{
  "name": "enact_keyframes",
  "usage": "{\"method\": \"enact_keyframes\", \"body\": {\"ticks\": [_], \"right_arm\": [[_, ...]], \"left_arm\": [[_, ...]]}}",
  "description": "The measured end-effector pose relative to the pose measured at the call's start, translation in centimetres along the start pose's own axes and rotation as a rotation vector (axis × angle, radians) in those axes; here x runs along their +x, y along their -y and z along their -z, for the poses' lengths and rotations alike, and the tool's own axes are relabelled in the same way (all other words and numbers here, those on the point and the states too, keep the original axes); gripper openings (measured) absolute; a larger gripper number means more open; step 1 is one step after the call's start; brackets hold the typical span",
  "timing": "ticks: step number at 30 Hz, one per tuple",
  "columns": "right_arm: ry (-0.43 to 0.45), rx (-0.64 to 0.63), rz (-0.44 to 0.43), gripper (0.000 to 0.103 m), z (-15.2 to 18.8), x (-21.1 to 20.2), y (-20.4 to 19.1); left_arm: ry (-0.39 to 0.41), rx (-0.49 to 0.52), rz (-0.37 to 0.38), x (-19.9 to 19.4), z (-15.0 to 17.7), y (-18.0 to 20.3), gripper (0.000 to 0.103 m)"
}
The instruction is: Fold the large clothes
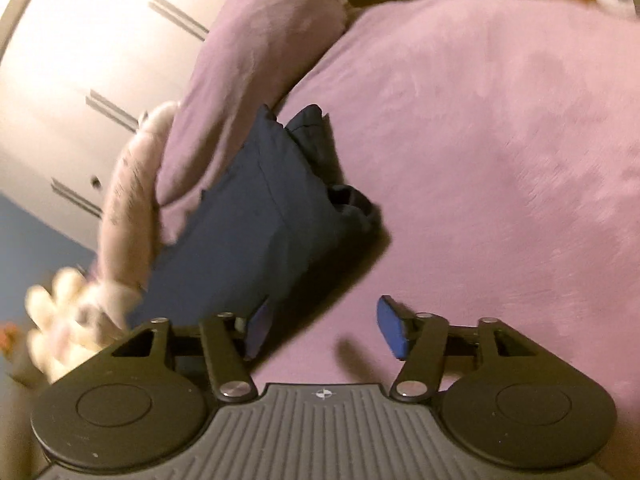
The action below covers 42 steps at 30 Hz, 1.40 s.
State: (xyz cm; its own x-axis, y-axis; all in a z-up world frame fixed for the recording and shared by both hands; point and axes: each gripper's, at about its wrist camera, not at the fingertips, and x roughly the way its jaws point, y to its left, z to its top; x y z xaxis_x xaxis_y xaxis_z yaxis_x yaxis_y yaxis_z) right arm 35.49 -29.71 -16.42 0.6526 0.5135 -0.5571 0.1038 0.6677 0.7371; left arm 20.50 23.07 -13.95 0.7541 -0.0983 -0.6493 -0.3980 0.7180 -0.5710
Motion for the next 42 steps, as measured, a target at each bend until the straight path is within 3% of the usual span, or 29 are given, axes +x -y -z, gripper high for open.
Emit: {"method": "enact_keyframes", "body": {"ticks": [2, 5, 11, 16, 19, 20, 21, 22, 26, 32, 37, 40, 42], "right_arm": [[-0.014, 0.091, -0.024, 0.064, -0.2, 1.3, 0.7], [0.004, 0.185, -0.049, 0.064, -0.8, 2.5, 1.4], [0.013, 0.266, -0.091, 0.063, -2.3, 5.1, 1.1], [0.015, 0.276, -0.062, 0.04, -2.9, 7.2, 0.5], [0.024, 0.151, 0.008, 0.033, -2.9, 7.3, -1.2], [0.029, 0.097, 0.026, 0.029, -2.9, 7.0, -1.8], [0.035, 0.046, 0.038, 0.025, -2.9, 6.8, -2.5], [0.038, 0.007, 0.049, 0.024, -2.9, 6.4, -3.1], [0.045, -0.116, 0.059, 0.02, -2.7, 4.2, -5.1], [0.022, -0.148, 0.036, 0.02, 0.0, -3.2, -3.9], [-0.06, -0.133, 0.084, 0.02, 4.7, -10.8, 1.2], [-0.075, -0.136, 0.105, 0.023, 6.7, -14.0, 3.1], [-0.079, -0.167, 0.142, 0.035, 6.9, -14.9, 3.4]], "left_arm": [[-0.012, -0.078, 0.034, 1.2, -0.8, -0.4, 0.095], [-0.017, -0.179, 0.013, 3.4, -1.9, -1.1, 0.095], [0.058, -0.342, 0.038, 5.6, -3.3, -3.1, 0.094], [0.09, -0.503, 0.076, 6.1, -3.6, -4.5, 0.089], [0.101, -0.548, 0.088, 6.2, -3.8, -4.9, 0.074], [0.101, -0.56, 0.089, 6.0, -3.9, -5.2, 0.057], [0.099, -0.572, 0.091, 5.7, -3.9, -5.4, 0.046], [0.099, -0.579, 0.11, 5.4, -3.9, -5.6, 0.042], [0.126, -0.491, 0.166, 2.6, -4.5, -4.6, 0.033], [0.121, -0.322, 0.24, -5.3, -2.9, -2.5, 0.032], [0.021, -0.237, 0.221, -12.2, 3.2, -2.9, 0.032], [-0.022, -0.234, 0.167, -14.8, 7.5, -3.7, 0.034], [-0.03, -0.259, 0.111, -15.6, 9.6, -4.6, 0.04]]}}
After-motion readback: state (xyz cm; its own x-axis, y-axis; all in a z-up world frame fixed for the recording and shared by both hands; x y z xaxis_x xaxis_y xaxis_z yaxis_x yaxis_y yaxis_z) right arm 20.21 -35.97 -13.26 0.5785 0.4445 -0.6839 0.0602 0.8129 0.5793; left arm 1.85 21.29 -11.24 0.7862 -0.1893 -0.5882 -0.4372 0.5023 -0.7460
